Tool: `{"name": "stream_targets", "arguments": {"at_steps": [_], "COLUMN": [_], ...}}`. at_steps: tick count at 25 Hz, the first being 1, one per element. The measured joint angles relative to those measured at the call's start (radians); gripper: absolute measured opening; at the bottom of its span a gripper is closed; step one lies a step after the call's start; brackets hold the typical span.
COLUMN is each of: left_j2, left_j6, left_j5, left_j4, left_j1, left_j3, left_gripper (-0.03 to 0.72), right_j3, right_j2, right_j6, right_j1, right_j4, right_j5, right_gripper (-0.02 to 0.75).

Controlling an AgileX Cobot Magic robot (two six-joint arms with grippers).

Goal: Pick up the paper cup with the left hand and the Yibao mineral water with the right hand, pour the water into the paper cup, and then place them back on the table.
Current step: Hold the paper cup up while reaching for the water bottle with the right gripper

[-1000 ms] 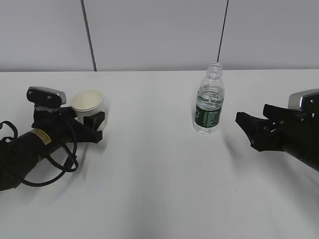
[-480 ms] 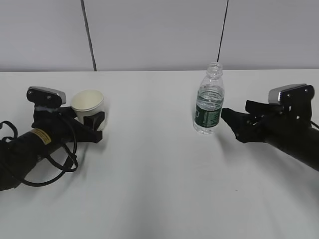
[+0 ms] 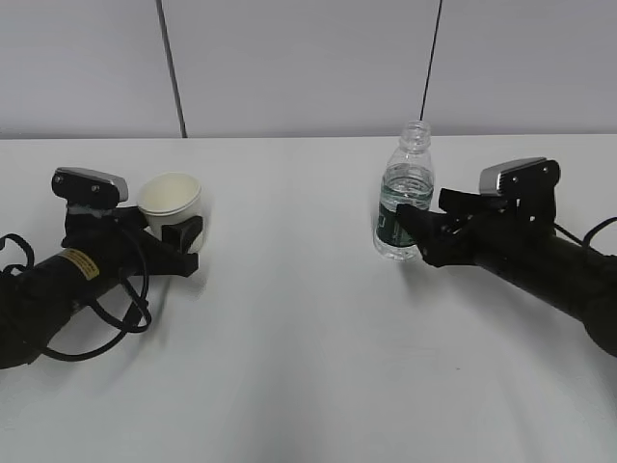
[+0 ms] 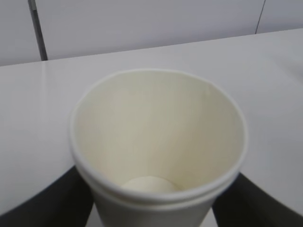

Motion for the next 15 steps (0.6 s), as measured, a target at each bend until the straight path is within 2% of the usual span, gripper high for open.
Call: {"name": "stream_targets", "arguments": {"at_steps": [8,15], "left_j2": [0.000,0.000], "left_j6": [0.000,0.000], "left_j5": [0.000,0.000], "left_j4": [0.000,0.000], "left_j1": [0.000,0.000], "left_j3": [0.000,0.000], "left_gripper": [0.451,0.451], "right_j3": [-0.037,-0.066], "right_j2": [0.023,0.025], "right_j6": [-0.009,-0.016], "right_j1": [0.011,0.014], "right_j4": [0.028,0.005], "right_j5": [0.000,0.000], "right_gripper": [0.588,0.588]}}
